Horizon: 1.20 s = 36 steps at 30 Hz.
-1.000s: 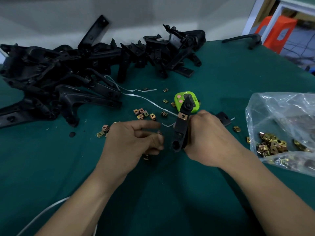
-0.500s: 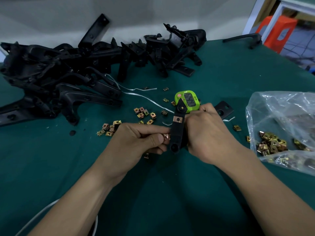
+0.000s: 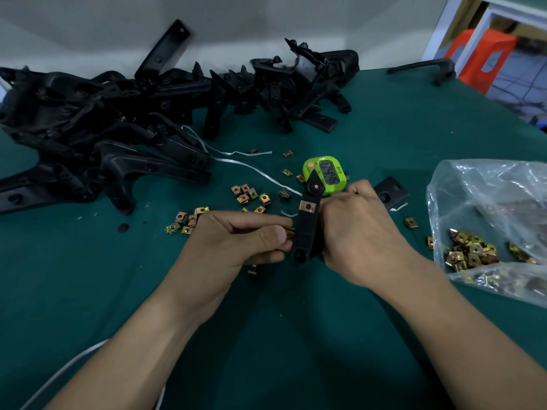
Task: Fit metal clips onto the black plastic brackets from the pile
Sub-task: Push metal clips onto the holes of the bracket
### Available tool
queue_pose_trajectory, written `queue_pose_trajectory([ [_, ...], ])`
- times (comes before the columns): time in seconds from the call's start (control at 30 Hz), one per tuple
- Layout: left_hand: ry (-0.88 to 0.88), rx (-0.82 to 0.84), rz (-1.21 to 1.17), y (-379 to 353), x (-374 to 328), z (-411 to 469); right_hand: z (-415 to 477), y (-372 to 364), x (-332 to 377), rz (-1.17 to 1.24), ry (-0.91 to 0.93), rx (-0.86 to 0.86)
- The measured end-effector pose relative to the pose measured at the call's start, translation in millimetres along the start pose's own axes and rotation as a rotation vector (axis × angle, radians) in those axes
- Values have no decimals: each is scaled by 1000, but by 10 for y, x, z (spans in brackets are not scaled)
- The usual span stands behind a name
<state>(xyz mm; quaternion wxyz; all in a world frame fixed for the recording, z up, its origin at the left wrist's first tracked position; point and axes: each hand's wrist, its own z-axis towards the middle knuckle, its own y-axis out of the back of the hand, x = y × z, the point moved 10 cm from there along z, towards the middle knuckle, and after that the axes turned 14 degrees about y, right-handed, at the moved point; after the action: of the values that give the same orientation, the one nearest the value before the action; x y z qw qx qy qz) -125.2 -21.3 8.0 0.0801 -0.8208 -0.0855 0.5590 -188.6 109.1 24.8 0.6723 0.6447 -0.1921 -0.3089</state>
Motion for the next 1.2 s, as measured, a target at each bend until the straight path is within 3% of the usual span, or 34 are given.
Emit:
queue_pose_trajectory([
  [0.23,-81,-37,91,12,-54,-14,-28,9,2,62,-11,16],
  [0.77,-55,-32,64,-48,-55,-40,-38,158,156,-92,7,-42],
  [1.03,30,41,240,-117,28,-46,-48,303,292,-55,101,-224],
  [1.2,-59,-84,434,-79,-76,-95,14,191,354,-232,92,-56],
])
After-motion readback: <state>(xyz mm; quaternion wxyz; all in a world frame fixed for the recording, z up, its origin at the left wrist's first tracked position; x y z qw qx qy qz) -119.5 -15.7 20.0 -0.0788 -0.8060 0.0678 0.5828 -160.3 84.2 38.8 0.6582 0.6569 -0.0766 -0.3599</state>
